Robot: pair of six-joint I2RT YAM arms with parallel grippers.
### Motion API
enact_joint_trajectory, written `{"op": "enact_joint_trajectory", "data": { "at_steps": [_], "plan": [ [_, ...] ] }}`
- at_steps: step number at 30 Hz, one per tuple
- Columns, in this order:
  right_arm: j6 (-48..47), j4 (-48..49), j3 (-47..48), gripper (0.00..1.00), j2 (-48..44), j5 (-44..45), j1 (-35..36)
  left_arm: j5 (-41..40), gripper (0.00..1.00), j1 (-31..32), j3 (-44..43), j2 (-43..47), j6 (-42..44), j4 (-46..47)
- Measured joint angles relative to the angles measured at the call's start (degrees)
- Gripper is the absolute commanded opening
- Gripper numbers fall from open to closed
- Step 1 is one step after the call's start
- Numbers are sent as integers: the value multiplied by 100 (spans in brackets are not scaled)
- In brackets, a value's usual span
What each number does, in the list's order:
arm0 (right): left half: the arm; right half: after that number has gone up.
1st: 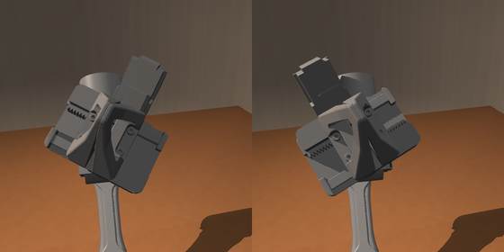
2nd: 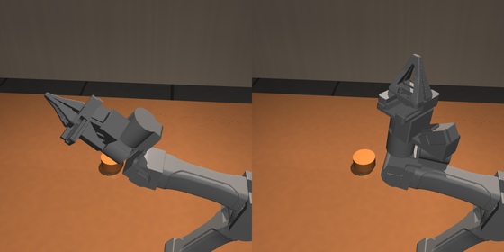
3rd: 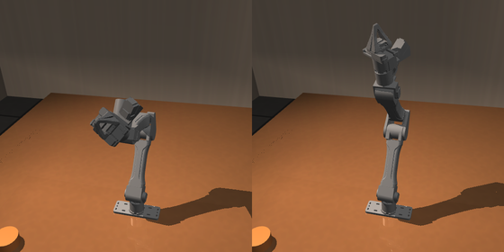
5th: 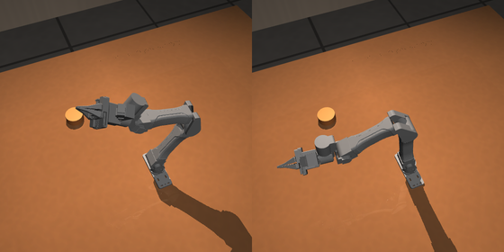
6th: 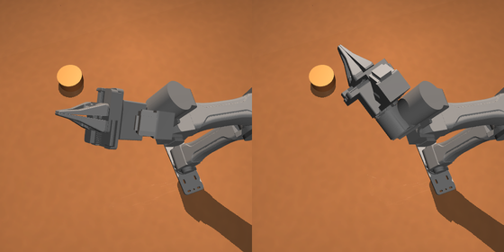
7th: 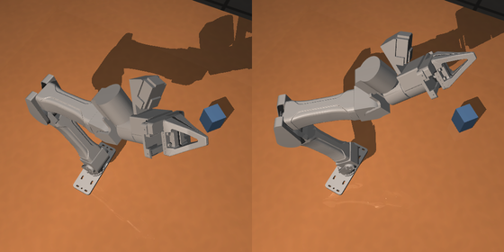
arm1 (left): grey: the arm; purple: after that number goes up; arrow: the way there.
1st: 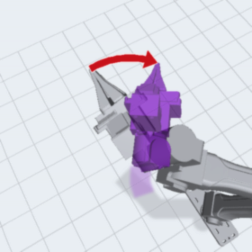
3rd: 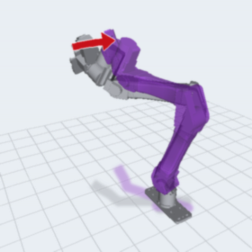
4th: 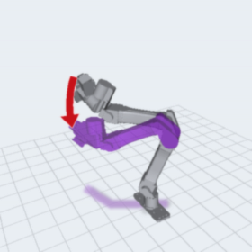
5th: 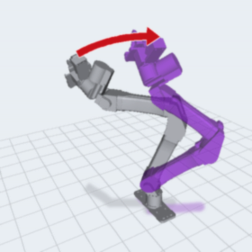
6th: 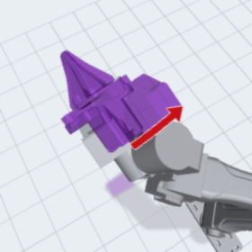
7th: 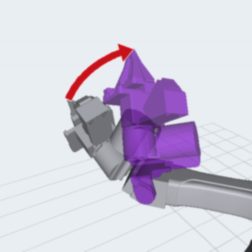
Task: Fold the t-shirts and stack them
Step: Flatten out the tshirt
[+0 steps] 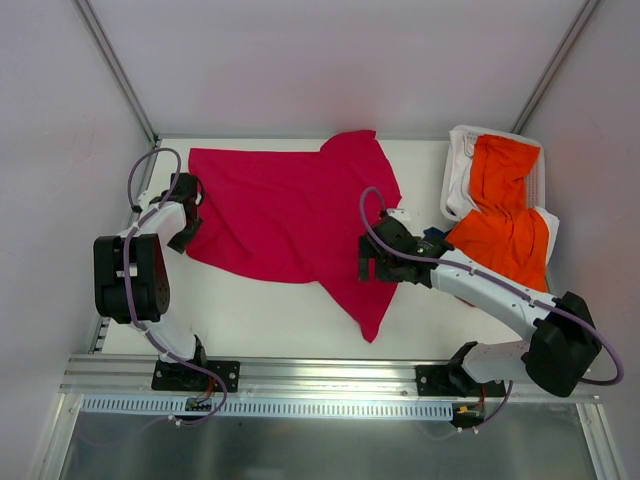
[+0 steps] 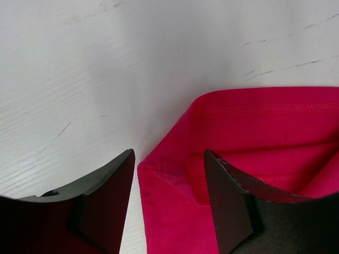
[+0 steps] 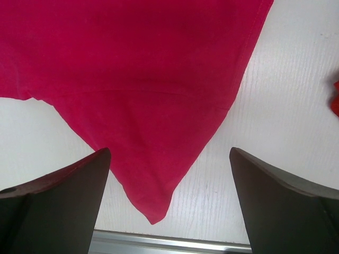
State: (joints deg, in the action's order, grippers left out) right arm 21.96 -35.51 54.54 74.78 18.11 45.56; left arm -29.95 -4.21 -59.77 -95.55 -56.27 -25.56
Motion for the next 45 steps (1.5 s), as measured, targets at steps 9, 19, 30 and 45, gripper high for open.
{"op": "enact_joint_trajectory", "data": {
  "at_steps": [9, 19, 30, 45],
  "plan": [
    [-20, 72, -7, 99, 44, -70, -48, 190, 38, 0, 0, -2, 33, 0],
    [-22, 109, -199, 99, 20, -68, -131, 544, 0, 0, 0, -144, 83, 9],
    [-22, 136, -407, 99, -286, -87, -149, 586, 0, 0, 782, 649, -151, -44],
    [-140, 162, -758, 99, -881, -278, -149, 59, 0, 0, 1862, 3178, -1156, -1320]
  ]
}}
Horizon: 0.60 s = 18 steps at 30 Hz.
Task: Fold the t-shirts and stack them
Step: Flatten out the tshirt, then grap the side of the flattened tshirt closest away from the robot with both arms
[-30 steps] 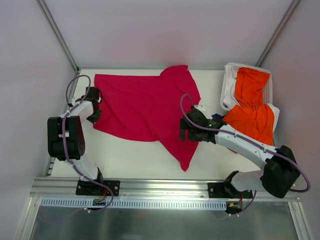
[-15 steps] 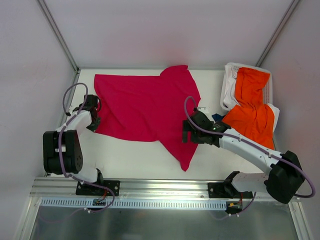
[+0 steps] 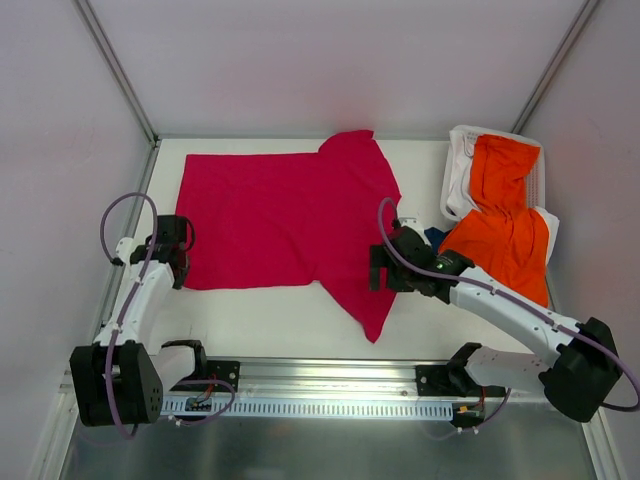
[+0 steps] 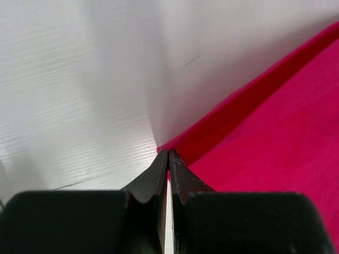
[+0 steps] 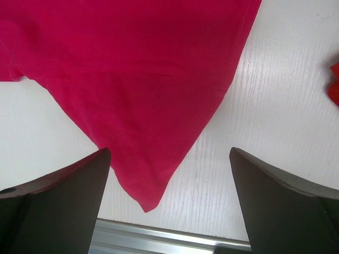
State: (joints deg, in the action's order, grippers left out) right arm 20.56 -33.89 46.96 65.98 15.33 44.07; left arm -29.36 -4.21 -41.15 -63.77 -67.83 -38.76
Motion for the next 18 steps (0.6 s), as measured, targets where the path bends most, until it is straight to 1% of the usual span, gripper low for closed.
{"op": "enact_joint_trajectory", "data": {
  "at_steps": [1, 2, 3, 4, 6, 7, 13, 14, 18],
  "plan": [
    [-17, -2, 0, 99, -35, -2, 0, -42, 0, 0, 55, 131, -59, -111],
    [-33, -7, 0, 100, -70, -7, 0, -79, 8, 0, 85, 212, -90, -192],
    [-42, -13, 0, 100, -94, -13, 0, -109, 22, 0, 114, 308, -120, -280],
    [-52, -22, 0, 99, -114, -24, 0, -125, 62, 0, 136, 393, -140, -361],
    [-63, -42, 0, 99, -140, -46, 0, -140, 93, 0, 162, 520, -186, -483],
    [-66, -61, 0, 99, -155, -57, 4, -138, 99, 0, 170, 581, -175, -516],
    [-26, -273, -9, 99, -474, -66, 81, -101, 99, 0, 170, 1012, 0, -579],
    [-13, -299, -37, 99, -573, -63, 107, -66, 97, 0, 170, 1091, 52, -584],
    [216, -282, -457, 99, -1051, -247, 188, 133, 93, 0, 315, 1405, 210, -555]
  ]
}}
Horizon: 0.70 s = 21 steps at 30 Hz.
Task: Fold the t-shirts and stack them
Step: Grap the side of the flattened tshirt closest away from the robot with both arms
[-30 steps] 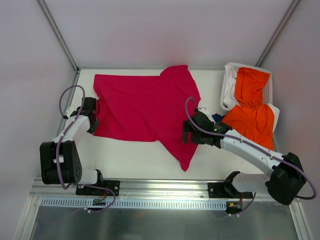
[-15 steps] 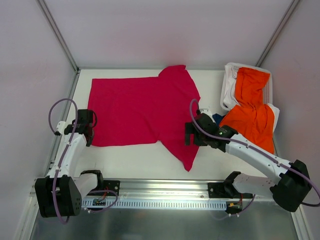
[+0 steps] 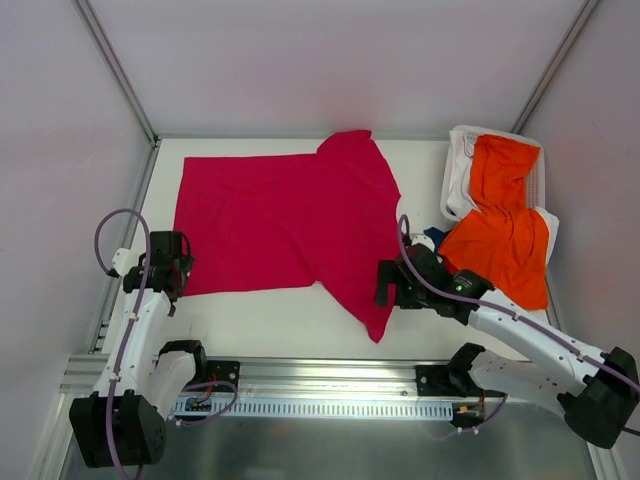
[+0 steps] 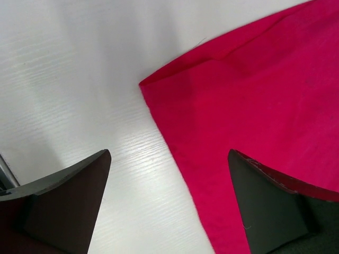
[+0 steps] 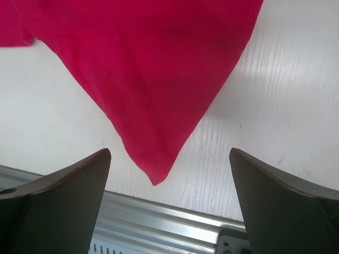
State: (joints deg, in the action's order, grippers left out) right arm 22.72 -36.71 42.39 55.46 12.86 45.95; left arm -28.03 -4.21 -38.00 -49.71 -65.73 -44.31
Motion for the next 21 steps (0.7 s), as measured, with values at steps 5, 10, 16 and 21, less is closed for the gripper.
{"op": "enact_joint_trajectory", "data": {
  "at_steps": [5, 10, 16, 21],
  "plan": [
    [503, 400, -1014, 100, 35, -752, 4, 352, 85, 0, 531, 83, 319, 114],
    [892, 833, -1412, 99, 389, -1185, 79, 634, 77, 0, 721, -116, 684, 433],
    [1211, 1626, -1394, 99, 769, -1447, 81, 719, 74, 0, 726, -525, 973, 918],
    [1438, 2455, -1237, 98, 1314, -1725, 105, 791, 71, 0, 734, -761, 1062, 1209]
  ]
}}
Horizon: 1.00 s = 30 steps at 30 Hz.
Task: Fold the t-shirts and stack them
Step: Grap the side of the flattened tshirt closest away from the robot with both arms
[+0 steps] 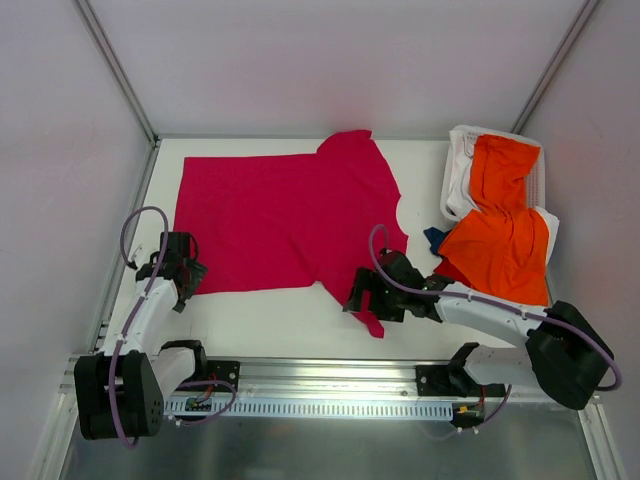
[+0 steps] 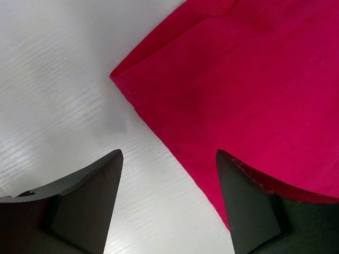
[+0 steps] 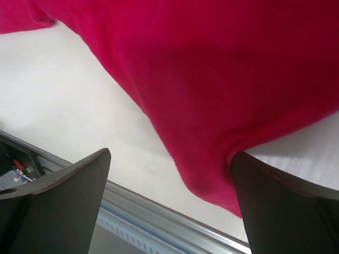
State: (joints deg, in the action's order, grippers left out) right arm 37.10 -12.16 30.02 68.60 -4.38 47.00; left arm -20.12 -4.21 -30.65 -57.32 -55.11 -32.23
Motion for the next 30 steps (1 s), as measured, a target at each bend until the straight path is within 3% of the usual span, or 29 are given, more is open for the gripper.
{"op": "enact_joint_trajectory", "data": {
  "at_steps": [3, 4, 6, 7, 9, 10, 12, 17, 22, 25, 27, 28, 30],
  "plan": [
    [42, 269, 120, 86, 284, -90, 28, 28, 68, 0, 0, -192, 48, 118],
    [52, 313, 129, 74, 339, -90, 44, 37, 67, 0, 0, -243, 55, 151],
    [50, 315, 129, 59, 404, -72, 57, 44, 62, 0, 0, -308, 52, 208],
    [48, 280, 129, 45, 420, -50, 57, 46, 60, 0, 0, -323, 59, 229],
    [20, 107, 122, 31, 439, 17, 61, 55, 54, 0, 2, -345, 59, 282],
    [11, 11, 105, 18, 439, 61, 63, 59, 53, 0, 7, -354, 59, 317],
    [-7, -192, 103, 3, 433, 136, 63, 63, 50, 0, 7, -385, 50, 350],
    [-24, -586, 96, 0, 271, 378, 66, 63, 53, 0, 7, -586, 50, 422],
    [-66, -944, 57, 1, 59, 645, 68, 151, 70, 0, 7, -831, -15, 494],
    [-87, -1056, 57, 0, 22, 730, 68, 199, 70, 0, -2, -940, -101, 557],
    [-105, -1075, 66, 1, 22, 758, 68, 199, 65, 0, -4, -953, -120, 597],
    [-120, -1091, 76, 1, 24, 767, 68, 190, 54, 0, -9, -981, -133, 610],
    [-149, -1132, 105, 0, 42, 804, 66, 170, 43, -2, -39, -1073, -151, 643]
  ]
}}
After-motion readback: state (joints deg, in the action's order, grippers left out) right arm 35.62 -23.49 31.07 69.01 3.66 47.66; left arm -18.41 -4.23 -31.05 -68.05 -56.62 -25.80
